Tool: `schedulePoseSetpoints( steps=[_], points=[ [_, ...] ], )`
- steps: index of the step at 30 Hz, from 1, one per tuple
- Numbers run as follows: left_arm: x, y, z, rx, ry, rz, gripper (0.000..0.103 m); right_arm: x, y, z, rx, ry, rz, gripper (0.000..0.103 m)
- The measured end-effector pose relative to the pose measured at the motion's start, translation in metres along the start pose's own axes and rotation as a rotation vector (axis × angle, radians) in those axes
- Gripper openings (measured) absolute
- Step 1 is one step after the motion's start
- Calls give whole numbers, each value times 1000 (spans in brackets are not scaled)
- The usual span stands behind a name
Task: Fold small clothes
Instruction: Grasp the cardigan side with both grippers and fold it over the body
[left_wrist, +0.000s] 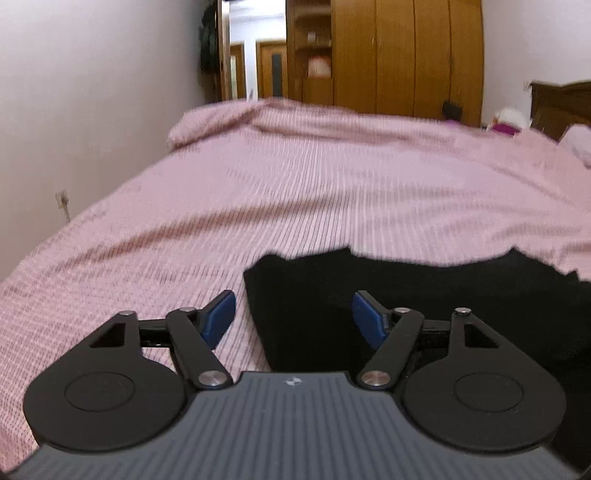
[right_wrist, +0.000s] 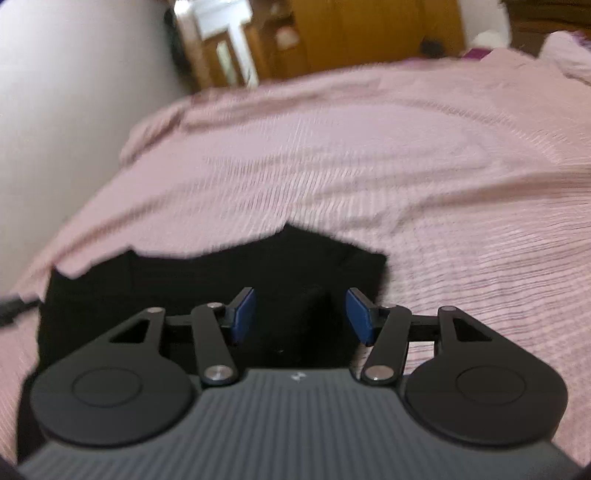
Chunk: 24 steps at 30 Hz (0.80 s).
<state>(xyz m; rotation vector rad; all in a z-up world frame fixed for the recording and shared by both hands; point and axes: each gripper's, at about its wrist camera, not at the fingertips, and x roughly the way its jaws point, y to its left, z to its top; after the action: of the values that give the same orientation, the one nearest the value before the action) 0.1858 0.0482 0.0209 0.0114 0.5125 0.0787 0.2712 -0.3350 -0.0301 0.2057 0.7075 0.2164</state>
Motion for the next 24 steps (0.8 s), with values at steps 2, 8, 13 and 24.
schedulePoseSetpoints(
  steps=[2,8,13,24],
  points=[
    [-5,-1,0,1,-39,-27,57,15,7,-7,-15,56,18,31],
    [6,-4,-1,-30,-84,-124,55,-25,16,-2,57,-218,2,7],
    [62,-22,-10,11,-22,-148,55,0,-1,-6,81,-144,-108,7],
    [103,-17,-21,-11,55,-20,58,19,-8,-24,61,-95,-186,9]
  ],
)
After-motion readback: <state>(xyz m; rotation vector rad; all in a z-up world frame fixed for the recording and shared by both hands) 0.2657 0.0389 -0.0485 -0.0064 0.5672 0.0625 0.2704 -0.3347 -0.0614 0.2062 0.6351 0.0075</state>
